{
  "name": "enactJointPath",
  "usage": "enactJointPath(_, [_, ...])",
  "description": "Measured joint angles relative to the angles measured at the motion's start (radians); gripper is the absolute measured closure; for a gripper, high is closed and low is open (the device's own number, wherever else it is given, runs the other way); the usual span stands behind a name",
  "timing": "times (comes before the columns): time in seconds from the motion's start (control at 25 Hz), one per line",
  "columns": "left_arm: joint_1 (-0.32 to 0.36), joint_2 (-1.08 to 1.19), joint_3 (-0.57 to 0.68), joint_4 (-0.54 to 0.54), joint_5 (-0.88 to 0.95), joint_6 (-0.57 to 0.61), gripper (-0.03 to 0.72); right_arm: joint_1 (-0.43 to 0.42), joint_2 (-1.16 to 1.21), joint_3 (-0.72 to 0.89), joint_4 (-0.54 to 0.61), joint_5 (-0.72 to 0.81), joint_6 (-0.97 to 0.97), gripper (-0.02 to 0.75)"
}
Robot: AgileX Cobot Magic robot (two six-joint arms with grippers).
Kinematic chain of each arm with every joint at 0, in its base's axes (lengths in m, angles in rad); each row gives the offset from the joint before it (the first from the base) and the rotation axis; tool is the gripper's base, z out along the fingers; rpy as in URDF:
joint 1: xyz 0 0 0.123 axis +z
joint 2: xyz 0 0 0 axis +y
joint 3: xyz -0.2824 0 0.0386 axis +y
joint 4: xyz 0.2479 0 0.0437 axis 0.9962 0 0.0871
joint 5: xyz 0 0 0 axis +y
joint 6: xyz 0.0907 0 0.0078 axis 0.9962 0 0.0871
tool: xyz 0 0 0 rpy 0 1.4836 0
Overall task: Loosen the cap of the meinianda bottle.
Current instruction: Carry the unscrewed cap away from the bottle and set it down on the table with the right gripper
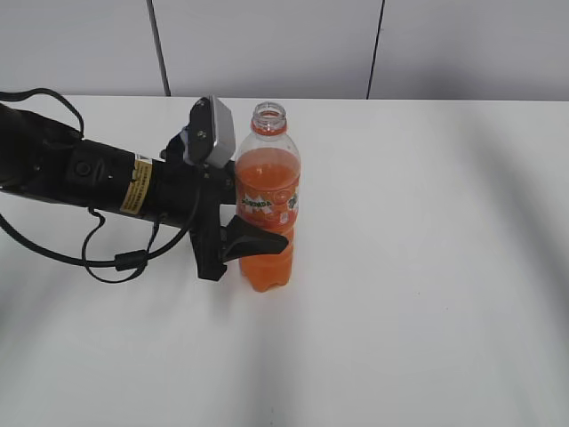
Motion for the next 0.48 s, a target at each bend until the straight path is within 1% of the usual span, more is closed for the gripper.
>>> enactJointPath(0.24, [0.0, 0.0, 0.0, 0.0, 0.001, 0.0, 0.26, -0.082, 0.004, 0.03, 0.047, 0.0, -0.004, 0.477])
enactJointPath(0.36, [0.0, 0.0, 0.0, 0.0, 0.001, 0.0, 0.26, -0.116, 0.005, 0.116, 0.059, -0.003, -0.004, 0.477])
enactJointPath(0.48, [0.0, 0.0, 0.0, 0.0, 0.002, 0.0, 0.26, -0.126, 0.005, 0.235, 0.059, -0.058, -0.004, 0.477])
